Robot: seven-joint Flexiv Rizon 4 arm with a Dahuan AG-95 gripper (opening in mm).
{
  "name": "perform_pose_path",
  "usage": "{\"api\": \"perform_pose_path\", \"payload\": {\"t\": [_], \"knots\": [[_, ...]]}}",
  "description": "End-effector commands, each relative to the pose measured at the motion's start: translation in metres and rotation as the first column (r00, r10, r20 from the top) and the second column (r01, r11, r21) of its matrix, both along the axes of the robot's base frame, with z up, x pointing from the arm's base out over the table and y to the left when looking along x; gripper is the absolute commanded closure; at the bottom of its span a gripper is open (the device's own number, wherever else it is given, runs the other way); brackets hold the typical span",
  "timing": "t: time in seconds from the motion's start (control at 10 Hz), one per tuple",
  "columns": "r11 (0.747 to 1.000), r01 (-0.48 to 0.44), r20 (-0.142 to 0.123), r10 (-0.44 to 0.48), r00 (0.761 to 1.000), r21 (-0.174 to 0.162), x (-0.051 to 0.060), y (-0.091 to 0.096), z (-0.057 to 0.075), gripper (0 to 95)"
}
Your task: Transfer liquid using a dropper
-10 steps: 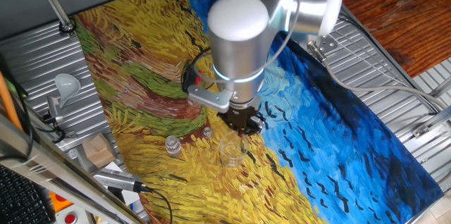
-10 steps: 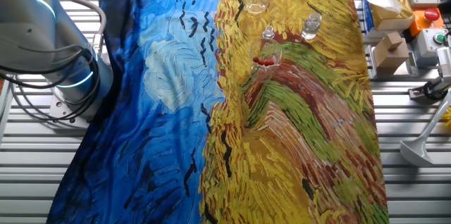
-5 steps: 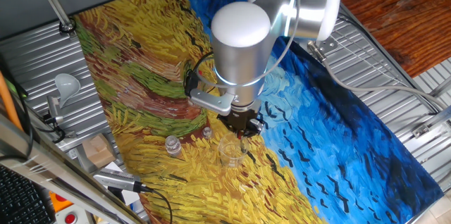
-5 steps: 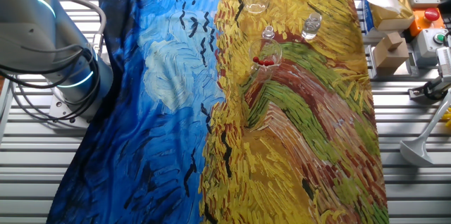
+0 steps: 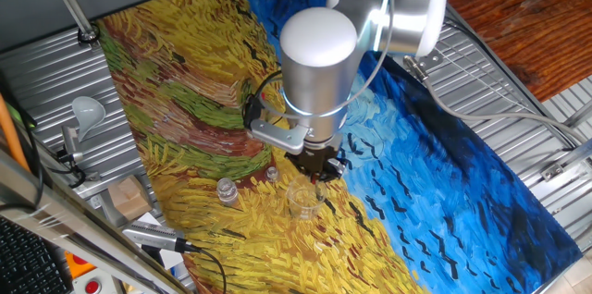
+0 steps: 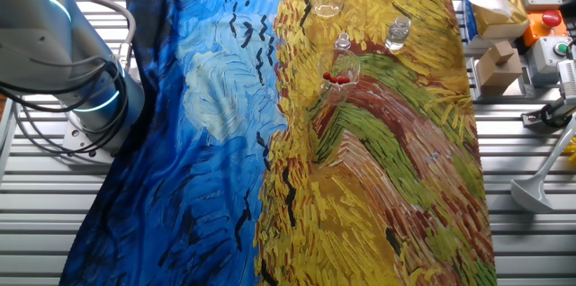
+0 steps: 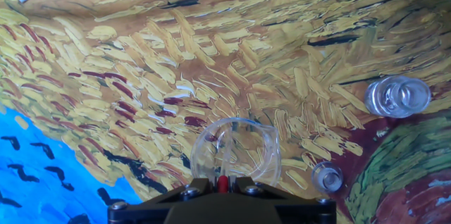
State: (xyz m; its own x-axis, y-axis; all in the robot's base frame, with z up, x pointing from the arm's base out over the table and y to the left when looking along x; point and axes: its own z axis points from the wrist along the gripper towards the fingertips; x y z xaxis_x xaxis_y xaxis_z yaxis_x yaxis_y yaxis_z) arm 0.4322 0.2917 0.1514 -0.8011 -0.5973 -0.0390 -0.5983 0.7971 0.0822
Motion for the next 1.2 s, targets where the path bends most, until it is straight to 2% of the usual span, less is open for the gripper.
{"api": "perform_pose_path", "payload": {"t": [0.1,0.4,0.7,0.9,1.2], "knots": [[1.0,-0.003,-0.001,0.003,1.0,-0.022,0.001,0.001,0.0,95.0],[0.999,-0.003,-0.005,0.003,1.0,-0.048,0.001,0.001,0.0,95.0],[0.999,-0.014,-0.001,0.014,1.0,-0.052,0.001,0.001,0.0,95.0],[0.998,-0.021,0.005,0.021,1.0,-0.055,0.002,-0.001,-0.008,95.0],[0.999,-0.018,0.01,0.019,1.0,-0.05,0.003,-0.001,-0.013,95.0]]}}
